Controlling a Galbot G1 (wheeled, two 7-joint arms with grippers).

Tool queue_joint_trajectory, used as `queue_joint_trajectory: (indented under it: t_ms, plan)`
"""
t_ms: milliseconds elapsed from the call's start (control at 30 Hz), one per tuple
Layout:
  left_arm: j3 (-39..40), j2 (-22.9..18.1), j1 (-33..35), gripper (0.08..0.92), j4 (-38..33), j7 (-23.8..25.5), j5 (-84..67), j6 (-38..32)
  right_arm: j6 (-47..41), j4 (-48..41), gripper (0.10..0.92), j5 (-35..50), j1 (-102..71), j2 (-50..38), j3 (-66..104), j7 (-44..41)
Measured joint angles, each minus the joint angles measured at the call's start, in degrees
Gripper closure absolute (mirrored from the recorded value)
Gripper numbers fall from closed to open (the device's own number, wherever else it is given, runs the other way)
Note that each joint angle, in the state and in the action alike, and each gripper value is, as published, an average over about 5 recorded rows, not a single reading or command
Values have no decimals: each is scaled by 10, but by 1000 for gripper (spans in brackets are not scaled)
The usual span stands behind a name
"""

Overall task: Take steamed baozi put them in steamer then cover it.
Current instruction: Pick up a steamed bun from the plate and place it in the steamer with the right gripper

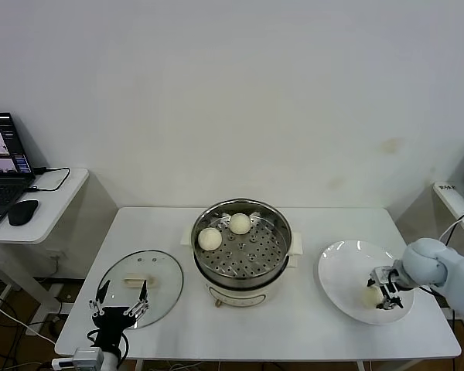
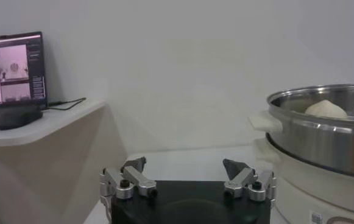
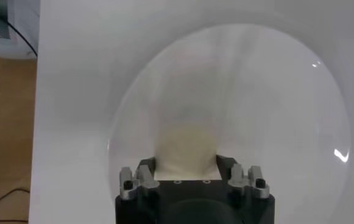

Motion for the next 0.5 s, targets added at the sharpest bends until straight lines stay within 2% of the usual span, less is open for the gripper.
queue_joint_trajectory:
  t_ms: [267, 500]
  plan:
    - [6, 3, -6, 177, 3, 0, -2, 0, -15, 20, 424, 41, 80, -3, -22, -17]
    - [9, 5, -9, 177, 3, -1, -2, 0, -21, 20, 423, 101, 225, 25, -72, -26]
